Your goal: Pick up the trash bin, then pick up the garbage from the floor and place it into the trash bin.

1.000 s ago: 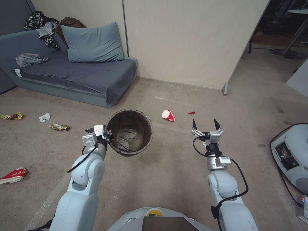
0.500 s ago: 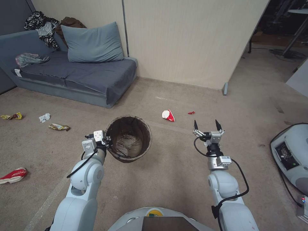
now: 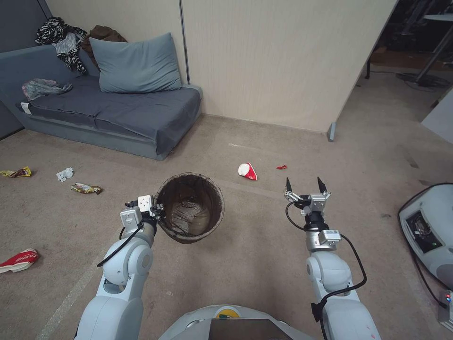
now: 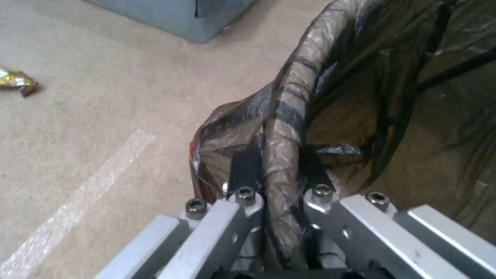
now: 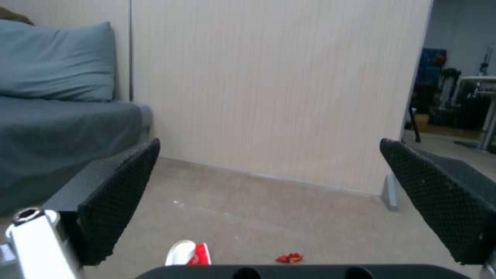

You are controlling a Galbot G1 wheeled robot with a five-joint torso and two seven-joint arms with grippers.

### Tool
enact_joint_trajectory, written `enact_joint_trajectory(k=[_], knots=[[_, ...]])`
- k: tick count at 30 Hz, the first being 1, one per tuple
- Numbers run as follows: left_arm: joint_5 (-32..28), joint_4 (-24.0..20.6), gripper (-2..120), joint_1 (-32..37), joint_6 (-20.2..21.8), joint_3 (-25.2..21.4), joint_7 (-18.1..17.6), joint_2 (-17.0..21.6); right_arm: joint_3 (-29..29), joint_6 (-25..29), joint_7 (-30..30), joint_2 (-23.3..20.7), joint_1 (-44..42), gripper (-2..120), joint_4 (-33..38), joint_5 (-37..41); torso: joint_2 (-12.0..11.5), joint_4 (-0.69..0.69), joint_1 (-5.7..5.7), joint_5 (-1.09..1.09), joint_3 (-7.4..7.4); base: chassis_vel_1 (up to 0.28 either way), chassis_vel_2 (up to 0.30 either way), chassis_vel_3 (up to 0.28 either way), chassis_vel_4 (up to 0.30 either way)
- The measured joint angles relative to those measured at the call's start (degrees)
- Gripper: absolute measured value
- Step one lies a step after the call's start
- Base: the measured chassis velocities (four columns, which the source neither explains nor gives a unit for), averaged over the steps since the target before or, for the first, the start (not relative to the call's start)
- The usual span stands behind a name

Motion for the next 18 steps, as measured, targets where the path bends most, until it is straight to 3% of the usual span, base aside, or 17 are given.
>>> enact_joint_trajectory(k=[18], knots=[[-0.01, -0.27, 3, -0.23, -0.04, 0.19, -0.03, -0.18, 0.08, 0.20, -0.08, 0.04, 0.08, 100, 0.09, -0.07, 0.00, 0.00, 0.01, 0.00, 0.01, -0.135, 0.134, 0.140, -0.137]])
